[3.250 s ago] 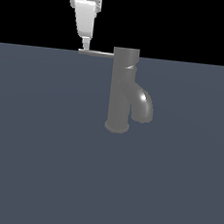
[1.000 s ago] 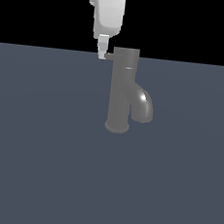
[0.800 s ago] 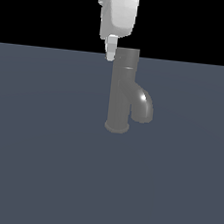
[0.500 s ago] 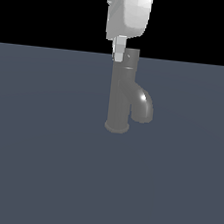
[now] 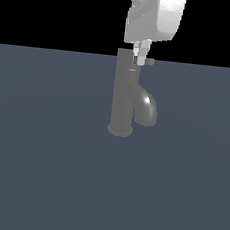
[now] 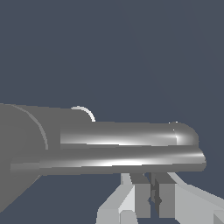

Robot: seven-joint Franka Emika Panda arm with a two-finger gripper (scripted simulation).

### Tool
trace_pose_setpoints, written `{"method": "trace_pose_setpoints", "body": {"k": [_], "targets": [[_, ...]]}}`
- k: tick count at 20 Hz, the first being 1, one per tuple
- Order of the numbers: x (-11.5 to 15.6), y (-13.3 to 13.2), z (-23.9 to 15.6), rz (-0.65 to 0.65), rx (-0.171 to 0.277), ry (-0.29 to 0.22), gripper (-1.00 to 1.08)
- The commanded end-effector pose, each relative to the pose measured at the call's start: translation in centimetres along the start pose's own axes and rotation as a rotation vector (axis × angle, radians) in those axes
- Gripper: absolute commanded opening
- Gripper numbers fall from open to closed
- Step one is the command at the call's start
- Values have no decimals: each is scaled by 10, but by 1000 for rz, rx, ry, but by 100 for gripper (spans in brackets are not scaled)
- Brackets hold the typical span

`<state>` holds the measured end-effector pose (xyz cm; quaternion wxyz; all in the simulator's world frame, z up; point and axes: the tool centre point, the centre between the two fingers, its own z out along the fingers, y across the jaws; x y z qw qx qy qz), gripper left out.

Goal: Turn on the faucet by rotating a designated handle.

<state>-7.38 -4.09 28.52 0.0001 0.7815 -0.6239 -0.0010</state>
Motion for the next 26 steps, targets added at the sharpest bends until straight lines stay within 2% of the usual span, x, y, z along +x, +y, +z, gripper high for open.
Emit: {"method": "trace_pose_setpoints", "body": {"k": [1,11,12,13,26], "targets": [[23,2,0,19,2,2,-100],[74,2,0,24,1,1,-100],[74,2,0,24,1,1,-100],[52,-5,0,-10,1,-1,-100],[85,-33,0,2,1,0,-100]]}}
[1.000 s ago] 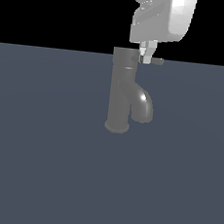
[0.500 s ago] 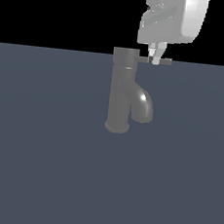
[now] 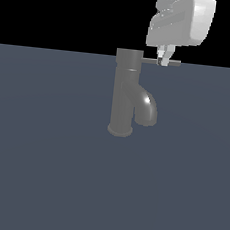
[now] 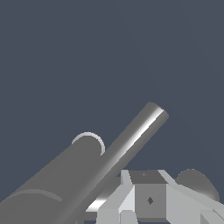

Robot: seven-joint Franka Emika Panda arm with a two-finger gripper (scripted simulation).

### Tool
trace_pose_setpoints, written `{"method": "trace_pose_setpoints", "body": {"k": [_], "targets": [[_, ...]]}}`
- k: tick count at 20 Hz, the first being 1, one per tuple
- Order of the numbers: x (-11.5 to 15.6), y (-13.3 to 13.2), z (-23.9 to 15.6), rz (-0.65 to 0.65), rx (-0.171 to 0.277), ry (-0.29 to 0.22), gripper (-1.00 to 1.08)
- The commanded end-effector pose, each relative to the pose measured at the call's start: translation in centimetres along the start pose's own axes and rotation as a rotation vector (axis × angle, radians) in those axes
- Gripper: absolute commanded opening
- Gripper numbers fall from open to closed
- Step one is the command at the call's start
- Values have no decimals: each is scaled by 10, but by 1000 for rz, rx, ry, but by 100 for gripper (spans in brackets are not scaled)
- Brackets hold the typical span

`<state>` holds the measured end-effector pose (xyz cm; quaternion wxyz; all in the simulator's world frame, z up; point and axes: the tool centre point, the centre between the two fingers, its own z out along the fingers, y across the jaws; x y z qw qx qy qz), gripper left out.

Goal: Turn on the faucet by rotating a designated handle.

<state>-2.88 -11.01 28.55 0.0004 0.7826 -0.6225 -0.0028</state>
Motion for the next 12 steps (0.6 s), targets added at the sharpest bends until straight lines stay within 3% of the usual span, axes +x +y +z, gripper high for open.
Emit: {"method": "trace_pose_setpoints", "body": {"k": [1,12], "targets": [[10,-6,0,7,4,2,-100],[37,-28,0,17,4,3,-100]]}}
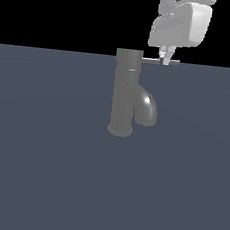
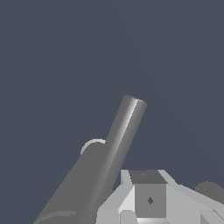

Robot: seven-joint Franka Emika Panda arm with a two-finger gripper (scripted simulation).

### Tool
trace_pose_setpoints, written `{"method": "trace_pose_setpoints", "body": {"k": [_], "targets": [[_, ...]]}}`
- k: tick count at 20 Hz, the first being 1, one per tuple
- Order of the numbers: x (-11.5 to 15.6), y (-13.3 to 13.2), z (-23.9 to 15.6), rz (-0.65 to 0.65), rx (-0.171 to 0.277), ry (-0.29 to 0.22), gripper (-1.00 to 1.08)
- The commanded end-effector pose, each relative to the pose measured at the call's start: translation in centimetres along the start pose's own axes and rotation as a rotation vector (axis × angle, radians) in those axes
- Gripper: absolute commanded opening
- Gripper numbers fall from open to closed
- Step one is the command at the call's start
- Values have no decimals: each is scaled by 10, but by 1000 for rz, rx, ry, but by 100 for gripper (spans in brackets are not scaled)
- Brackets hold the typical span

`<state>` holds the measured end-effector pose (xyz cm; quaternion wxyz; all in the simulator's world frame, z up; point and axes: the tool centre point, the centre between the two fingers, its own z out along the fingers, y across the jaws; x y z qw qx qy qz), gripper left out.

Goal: Turn on the faucet by rotating a designated handle.

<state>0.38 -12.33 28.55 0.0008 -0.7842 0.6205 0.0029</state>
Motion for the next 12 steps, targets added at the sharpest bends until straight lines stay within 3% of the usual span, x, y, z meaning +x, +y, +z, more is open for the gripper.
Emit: {"method": "trace_pose_setpoints", "body": {"k": [1,12], "targets": [[19,-1,0,23,2,5,-100],[42,-19,0,32,2,6,-100]]}}
